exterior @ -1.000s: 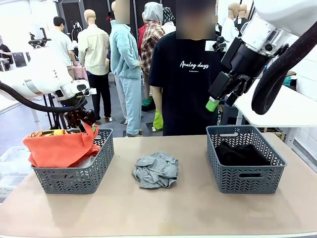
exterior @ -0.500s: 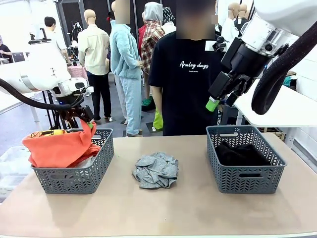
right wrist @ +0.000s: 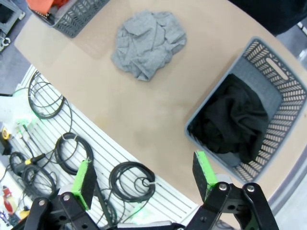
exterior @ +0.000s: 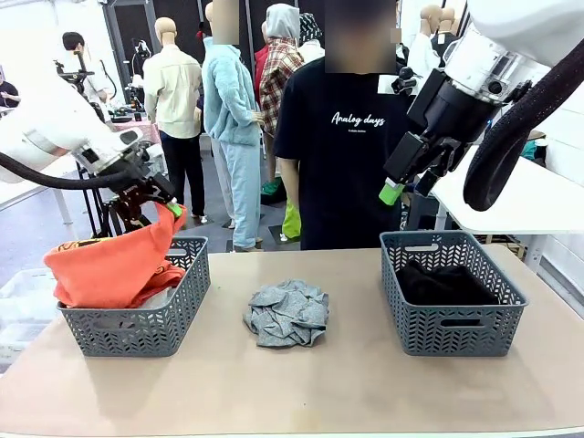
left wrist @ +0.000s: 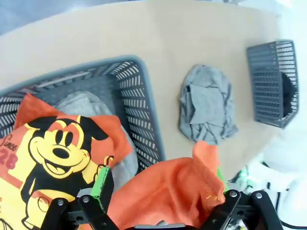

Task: Sort the tops and bottoms.
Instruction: Sort the clothes according to human instructions.

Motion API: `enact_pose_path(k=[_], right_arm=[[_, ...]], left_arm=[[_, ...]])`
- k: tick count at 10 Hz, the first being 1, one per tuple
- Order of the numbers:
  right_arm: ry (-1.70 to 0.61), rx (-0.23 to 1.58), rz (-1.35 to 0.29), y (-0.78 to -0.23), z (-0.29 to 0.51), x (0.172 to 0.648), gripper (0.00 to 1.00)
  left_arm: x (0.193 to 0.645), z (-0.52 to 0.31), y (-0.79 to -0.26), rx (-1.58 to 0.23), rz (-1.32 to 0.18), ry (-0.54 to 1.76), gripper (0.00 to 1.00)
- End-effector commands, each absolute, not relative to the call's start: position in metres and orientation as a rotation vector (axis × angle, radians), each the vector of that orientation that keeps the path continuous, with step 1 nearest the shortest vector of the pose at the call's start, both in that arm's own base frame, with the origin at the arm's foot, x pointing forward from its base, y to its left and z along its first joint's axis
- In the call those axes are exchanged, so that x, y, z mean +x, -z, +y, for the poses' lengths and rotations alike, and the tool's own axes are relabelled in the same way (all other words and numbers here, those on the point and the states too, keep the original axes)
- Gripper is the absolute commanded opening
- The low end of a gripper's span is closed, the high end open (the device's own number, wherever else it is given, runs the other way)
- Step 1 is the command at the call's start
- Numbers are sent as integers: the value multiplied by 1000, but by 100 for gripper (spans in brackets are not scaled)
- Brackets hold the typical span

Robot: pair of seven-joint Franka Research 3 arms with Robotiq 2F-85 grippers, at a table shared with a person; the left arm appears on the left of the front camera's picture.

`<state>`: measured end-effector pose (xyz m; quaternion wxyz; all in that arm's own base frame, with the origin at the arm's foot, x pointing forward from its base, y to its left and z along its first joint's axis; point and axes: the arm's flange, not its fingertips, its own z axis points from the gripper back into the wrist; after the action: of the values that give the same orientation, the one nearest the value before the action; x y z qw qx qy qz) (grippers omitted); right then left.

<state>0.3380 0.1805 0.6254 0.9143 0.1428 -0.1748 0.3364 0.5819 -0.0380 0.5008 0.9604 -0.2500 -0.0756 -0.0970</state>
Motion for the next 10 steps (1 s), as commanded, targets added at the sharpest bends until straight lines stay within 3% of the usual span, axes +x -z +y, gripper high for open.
enact_pose_path(k=[1, 5, 10], right_arm=[[-693, 280, -358, -622, 178, 336, 100], [-693, 280, -358, -622, 178, 336, 100], [-693, 280, -358, -622, 178, 336, 100]], left_arm=[[592, -21, -513, -559, -70, 111, 100], [600, -7, -539, -759, 41, 124, 100], [611, -4, -564, -539, -85, 132, 100]])
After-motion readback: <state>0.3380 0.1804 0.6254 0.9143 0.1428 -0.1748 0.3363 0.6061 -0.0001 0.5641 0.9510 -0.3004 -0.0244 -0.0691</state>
